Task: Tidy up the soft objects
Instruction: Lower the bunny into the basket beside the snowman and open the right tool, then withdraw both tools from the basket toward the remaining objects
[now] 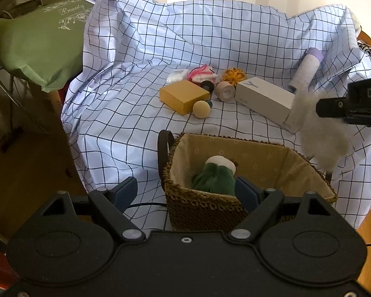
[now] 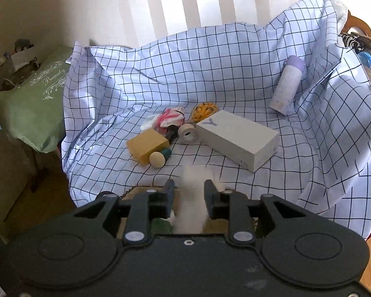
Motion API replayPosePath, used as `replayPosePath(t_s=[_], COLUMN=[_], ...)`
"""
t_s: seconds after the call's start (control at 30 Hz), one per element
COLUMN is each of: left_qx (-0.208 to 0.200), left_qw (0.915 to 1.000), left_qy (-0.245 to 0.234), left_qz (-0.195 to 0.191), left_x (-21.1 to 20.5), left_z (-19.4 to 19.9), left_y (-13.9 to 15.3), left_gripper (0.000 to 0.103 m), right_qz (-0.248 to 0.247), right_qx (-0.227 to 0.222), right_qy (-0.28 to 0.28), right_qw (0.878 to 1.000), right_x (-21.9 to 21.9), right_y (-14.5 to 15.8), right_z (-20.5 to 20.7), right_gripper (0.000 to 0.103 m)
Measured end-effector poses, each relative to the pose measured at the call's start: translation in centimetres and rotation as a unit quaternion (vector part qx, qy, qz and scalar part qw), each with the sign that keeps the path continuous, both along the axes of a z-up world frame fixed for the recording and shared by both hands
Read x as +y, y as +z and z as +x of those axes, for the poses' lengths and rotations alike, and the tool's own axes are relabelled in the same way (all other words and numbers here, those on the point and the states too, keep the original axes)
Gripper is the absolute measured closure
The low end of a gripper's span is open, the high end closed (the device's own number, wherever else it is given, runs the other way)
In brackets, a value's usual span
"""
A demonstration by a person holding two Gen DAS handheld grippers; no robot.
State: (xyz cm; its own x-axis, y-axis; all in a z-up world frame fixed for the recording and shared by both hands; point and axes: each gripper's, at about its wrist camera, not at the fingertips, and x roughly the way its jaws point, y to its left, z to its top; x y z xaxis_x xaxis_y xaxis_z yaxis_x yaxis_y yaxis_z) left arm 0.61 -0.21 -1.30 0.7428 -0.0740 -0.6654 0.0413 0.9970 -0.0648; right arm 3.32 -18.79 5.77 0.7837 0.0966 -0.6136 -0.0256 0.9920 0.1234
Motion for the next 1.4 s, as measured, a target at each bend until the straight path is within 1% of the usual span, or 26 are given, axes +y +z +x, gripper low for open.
replayPosePath(t_s=[0.13,0.47,0.53,0.6,0.77,0.8,0.87,1.0,1.1,1.4], left_qx=[-0.001,-0.003,-0.003,-0.005,-0.007,-0.007,-0.01,-0.025,-0.03,-0.027], left_qw=[1.0,1.0,1.0,1.0,0.9999,0.9999,0.9999,0.999,0.9987,0.998], left_qy=[0.0,-0.002,-0.002,-0.003,-0.006,-0.006,-0.007,-0.01,-0.01,-0.021], left_qz=[0.001,0.004,0.004,0.006,0.01,0.01,0.011,0.034,0.04,0.053], left_x=[0.0,-0.2,-0.2,-0.3,-0.3,-0.3,-0.1,-0.4,-0.3,-0.7], left_z=[0.0,0.0,0.0,0.0,0.1,0.2,0.5,1.6,2.7,6.0], left_y=[0.0,0.1,0.1,0.2,0.4,0.5,0.6,1.0,1.4,1.8], left_gripper=[0.021,0.021,0.021,0.021,0.02,0.018,0.011,0.011,0.011,0.011], right_qz=[0.0,-0.009,-0.009,-0.009,-0.007,-0.006,-0.005,-0.003,-0.005,-0.024], right_qx=[0.0,0.004,0.004,0.002,-0.007,-0.009,-0.013,-0.016,-0.017,-0.023], right_qy=[-0.003,-0.012,-0.014,-0.017,-0.028,-0.03,-0.034,-0.047,-0.051,-0.047], right_qw=[1.0,1.0,1.0,1.0,1.0,0.999,0.999,0.999,0.999,0.998], right_x=[-0.1,-0.1,-0.1,-0.1,-0.3,-0.3,-0.5,-1.0,-1.2,-0.8], right_y=[-0.1,-0.9,-1.1,-1.1,-1.5,-1.6,-1.8,-2.2,-2.5,-3.1], right_z=[-0.5,-1.3,-1.5,-1.6,-1.8,-1.8,-1.8,-1.4,-0.8,1.5], right_gripper=[0.066,0.047,0.041,0.031,0.015,0.012,0.009,0.004,0.001,0.0])
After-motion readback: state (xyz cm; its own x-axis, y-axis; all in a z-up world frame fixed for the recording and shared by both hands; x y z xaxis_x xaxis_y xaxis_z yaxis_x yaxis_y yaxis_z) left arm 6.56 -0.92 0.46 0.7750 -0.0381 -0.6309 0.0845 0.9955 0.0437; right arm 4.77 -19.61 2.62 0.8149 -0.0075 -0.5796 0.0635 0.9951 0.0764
